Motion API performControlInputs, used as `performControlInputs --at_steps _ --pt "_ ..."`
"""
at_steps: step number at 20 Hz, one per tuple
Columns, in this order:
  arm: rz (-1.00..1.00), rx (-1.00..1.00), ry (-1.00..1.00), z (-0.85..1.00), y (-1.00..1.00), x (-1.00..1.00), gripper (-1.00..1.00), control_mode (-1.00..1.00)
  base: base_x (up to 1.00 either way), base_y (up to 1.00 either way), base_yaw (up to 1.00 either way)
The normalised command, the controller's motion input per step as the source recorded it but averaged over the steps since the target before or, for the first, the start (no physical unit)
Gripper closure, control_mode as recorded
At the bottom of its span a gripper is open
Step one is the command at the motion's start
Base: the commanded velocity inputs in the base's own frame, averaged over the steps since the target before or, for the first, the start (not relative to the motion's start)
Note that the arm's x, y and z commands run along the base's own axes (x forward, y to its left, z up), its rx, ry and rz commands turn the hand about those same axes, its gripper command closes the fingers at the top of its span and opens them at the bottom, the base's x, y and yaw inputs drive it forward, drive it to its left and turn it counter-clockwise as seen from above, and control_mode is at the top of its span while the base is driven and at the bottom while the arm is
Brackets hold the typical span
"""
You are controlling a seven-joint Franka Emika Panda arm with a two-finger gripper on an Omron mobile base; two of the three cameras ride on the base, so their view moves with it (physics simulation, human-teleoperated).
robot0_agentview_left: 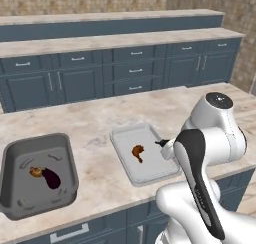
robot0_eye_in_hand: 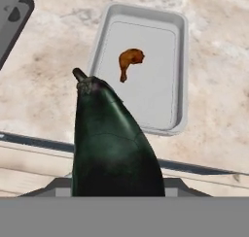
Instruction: Place one eggplant and one chicken drumstick in each tupperware on the nearby counter, to pack two identical lunches.
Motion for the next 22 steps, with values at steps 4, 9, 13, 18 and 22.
performControlInputs --at_steps 4,9,13,18,22 --pt "0.00 0.00 0.00 0.00 0.00 0.00 1.00 1.00 0.57 0.18 -0.07" --pt "-0.03 0.00 -0.01 -0.06 0.04 0.21 1.00 -1.00 0.36 0.12 -0.04" --pt "-0.09 -0.01 -0.05 -0.31 0.03 0.56 1.00 -1.00 0.00 0.00 0.00" --pt "-0.10 -0.03 -0.01 -0.49 0.00 0.49 1.00 -1.00 0.00 0.00 0.00" --pt "-0.10 -0.03 0.00 -0.54 -0.04 0.37 1.00 -1.00 0.00 0.00 0.00"
